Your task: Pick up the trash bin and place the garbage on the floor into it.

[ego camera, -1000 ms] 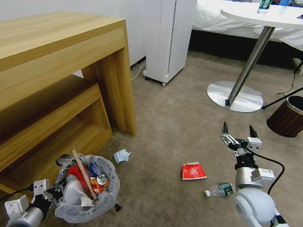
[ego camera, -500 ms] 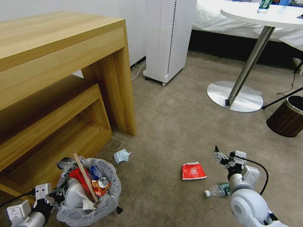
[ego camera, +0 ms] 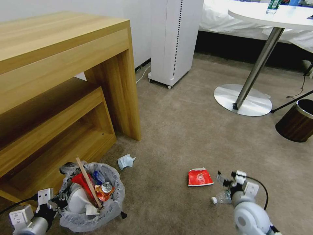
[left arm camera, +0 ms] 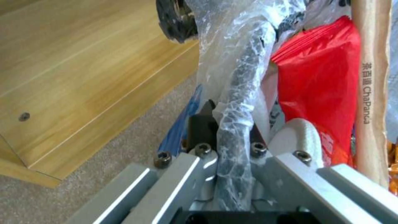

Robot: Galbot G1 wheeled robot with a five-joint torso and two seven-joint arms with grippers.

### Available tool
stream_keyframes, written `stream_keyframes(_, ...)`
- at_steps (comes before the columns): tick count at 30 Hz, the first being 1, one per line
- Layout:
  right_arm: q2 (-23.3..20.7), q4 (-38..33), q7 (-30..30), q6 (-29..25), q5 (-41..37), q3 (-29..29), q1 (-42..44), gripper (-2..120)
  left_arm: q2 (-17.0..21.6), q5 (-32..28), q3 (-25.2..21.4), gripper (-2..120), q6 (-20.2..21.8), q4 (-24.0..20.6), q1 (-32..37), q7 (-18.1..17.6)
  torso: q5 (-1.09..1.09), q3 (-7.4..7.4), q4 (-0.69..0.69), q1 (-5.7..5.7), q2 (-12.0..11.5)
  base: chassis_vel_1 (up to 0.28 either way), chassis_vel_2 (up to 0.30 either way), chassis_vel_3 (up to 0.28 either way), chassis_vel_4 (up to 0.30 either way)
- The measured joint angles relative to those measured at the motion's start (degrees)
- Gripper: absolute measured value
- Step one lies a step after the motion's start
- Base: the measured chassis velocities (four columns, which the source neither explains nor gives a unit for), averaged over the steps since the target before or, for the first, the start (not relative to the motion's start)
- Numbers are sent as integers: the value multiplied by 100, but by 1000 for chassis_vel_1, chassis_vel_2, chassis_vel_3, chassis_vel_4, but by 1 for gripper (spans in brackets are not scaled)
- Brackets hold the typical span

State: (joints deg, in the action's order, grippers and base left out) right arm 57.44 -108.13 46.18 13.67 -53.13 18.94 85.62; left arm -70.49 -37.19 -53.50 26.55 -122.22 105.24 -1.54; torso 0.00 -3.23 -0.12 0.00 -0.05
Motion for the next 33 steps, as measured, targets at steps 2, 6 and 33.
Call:
stream_keyframes(2, 56, 57, 29, -32, 2, 32, 13, 100, 4, 0, 1, 1, 0, 17, -8, 0, 0, 0, 0, 0, 0, 0, 0, 0, 0)
stream_keyframes(6, 249, 249, 40, -187, 17, 128, 6, 99, 34, -11, 1, 1, -2, 34, -19, 3, 0, 0, 0, 0, 0, 0, 0, 0, 0)
stream_keyframes(33, 1506, 2072, -172, -788, 76, 228, -783, 88, -134, 101, 30, 1, -124, 10, 110, 44, 0, 0, 0, 0, 0, 0, 0, 0, 0)
